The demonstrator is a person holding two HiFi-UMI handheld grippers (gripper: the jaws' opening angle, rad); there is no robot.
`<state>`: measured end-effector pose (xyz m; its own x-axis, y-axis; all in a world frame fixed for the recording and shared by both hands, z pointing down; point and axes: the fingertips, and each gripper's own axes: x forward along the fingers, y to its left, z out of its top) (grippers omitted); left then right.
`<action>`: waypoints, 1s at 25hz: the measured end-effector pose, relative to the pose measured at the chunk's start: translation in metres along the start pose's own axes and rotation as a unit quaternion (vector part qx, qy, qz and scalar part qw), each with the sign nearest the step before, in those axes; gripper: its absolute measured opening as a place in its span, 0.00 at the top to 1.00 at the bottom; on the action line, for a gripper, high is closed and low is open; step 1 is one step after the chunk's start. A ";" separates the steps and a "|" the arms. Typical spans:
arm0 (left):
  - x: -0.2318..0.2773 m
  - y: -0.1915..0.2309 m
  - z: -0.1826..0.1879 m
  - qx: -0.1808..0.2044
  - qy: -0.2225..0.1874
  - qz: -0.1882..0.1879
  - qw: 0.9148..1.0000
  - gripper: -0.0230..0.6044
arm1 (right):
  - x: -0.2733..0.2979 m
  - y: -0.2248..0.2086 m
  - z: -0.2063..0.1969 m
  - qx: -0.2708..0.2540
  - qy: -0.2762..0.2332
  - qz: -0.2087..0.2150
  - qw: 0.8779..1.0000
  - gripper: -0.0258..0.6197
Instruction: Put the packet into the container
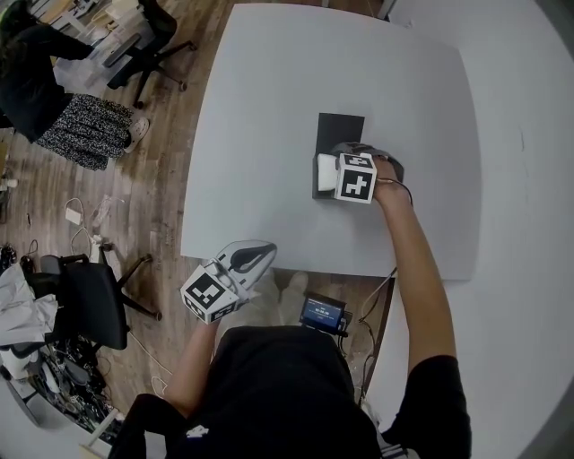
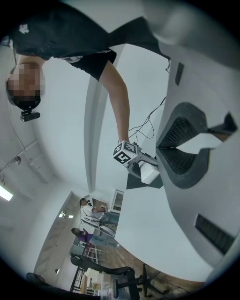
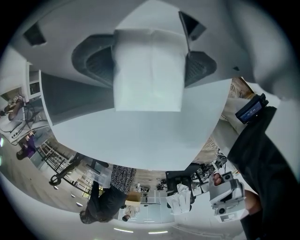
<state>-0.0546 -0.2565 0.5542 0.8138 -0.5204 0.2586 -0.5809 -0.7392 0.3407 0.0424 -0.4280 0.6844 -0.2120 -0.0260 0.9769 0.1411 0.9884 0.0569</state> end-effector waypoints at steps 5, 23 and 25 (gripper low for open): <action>-0.002 0.006 0.000 -0.005 -0.005 0.004 1.000 0.95 | 0.000 0.001 -0.001 0.016 -0.015 0.005 1.000 0.29; -0.002 -0.020 0.038 0.043 -0.033 -0.022 0.998 0.95 | -0.160 0.057 0.050 0.162 -0.285 -0.189 0.926 0.77; -0.006 -0.027 0.045 0.052 -0.042 -0.029 0.997 0.95 | -0.183 0.081 0.056 0.205 -0.342 -0.208 0.893 0.81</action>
<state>-0.0430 -0.2531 0.5029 0.8463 -0.5072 0.1629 -0.5327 -0.8064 0.2567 0.0382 -0.3348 0.4990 -0.7246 -0.4452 0.5261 -0.4241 0.8898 0.1688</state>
